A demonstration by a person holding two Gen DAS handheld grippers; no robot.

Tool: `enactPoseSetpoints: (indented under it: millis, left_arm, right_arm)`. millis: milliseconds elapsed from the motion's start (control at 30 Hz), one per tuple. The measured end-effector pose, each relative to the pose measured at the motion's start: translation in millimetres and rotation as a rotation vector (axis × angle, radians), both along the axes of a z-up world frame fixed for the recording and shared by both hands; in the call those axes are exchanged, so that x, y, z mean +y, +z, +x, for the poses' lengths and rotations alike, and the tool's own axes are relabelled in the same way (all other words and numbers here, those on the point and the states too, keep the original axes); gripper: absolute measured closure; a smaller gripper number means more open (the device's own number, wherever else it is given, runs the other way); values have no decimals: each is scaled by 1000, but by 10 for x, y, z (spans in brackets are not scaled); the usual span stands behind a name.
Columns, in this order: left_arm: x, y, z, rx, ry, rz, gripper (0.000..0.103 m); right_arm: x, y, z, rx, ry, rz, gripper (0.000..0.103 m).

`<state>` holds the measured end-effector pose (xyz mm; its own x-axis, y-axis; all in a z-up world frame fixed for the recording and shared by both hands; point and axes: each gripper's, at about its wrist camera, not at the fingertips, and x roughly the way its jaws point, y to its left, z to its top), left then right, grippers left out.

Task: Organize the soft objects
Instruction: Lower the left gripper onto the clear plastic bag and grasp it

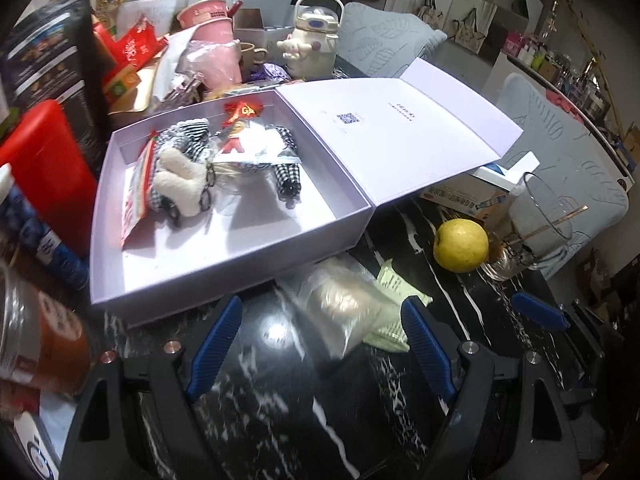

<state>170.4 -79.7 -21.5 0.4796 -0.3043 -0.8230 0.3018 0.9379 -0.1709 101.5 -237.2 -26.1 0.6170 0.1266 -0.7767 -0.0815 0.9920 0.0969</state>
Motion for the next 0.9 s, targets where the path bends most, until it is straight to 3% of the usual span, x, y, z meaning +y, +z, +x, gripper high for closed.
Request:
enactPoseSetpoints:
  millis: [167, 300, 533, 567, 700, 900]
  left_arm:
    - [-105, -176, 181, 38, -17, -10, 21]
    - [-184, -353, 282, 58, -16, 38, 21]
    - [-199, -621, 392, 151, -31, 16, 21]
    - [-171, -617, 379, 133, -27, -2, 22]
    - [-115, -615, 332, 111, -26, -10, 45]
    - [22, -604, 126, 114, -32, -2, 56]
  right_arm:
    - [-88, -91, 100, 31, -14, 18, 24]
    - [-131, -158, 149, 53, -22, 16, 24]
    - [-142, -227, 177, 73, -19, 12, 24]
    - [-135, -235, 187, 75, -16, 14, 24]
    - [-104, -250, 205, 76, -1, 22, 24]
    - [-43, -307, 269, 91, 20, 55, 24]
